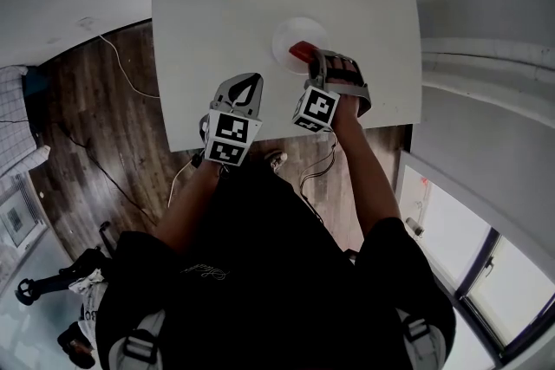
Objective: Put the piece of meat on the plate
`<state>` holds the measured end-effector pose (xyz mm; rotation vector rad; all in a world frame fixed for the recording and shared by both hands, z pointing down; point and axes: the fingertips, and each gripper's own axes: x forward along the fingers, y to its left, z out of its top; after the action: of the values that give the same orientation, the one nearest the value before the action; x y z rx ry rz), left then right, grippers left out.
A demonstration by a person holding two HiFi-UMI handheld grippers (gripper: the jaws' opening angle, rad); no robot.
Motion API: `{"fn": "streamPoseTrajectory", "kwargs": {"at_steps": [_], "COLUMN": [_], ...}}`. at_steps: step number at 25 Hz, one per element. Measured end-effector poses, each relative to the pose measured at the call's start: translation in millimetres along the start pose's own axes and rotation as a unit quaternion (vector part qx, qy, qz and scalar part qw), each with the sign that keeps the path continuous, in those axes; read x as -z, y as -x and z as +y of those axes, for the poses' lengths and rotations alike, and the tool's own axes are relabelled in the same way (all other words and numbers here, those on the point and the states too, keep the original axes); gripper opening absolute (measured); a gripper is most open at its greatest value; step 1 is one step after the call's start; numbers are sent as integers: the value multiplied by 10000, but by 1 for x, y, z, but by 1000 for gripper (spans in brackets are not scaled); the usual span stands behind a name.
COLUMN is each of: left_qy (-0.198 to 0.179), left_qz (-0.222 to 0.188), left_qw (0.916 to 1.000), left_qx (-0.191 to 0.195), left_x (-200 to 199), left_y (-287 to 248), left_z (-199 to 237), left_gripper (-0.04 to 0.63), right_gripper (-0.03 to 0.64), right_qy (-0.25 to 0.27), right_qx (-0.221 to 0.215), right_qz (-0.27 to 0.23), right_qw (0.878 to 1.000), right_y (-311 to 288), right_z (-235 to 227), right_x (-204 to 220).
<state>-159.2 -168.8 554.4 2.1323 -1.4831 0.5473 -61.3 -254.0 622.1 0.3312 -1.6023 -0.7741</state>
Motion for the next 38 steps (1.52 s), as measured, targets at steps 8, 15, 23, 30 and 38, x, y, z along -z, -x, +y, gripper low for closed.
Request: {"fn": "streamPoseTrajectory", "kwargs": {"at_steps": [8,15,23,30,38], "left_qy": [9,-17,-8,69,203], "left_qz": [29,94,190,213,211], "left_qw": [10000,10000,9998,9997,9996], "left_qx": [-44,-7,18,33,-43], "left_x": [-1,0,4,5,10], "left_y": [-1,-6,-9,-9,-7], "left_z": [4,-1,-4,-1,8], "left_gripper": [2,3,3,2,3], "right_gripper": [93,94,92,94,95], "right_qy": [-10,113,336,358,604], "right_qx": [19,-6,210,-18,106], "right_qz": [78,91,79,-85,306], "right_qw": [10000,9999,9992,9993,9976], "right_y": [-11,-20,-23,-21,-33], "right_z": [-9,-4,-4,-1,-2], "right_x": [-2,0,-2,-11,3]}}
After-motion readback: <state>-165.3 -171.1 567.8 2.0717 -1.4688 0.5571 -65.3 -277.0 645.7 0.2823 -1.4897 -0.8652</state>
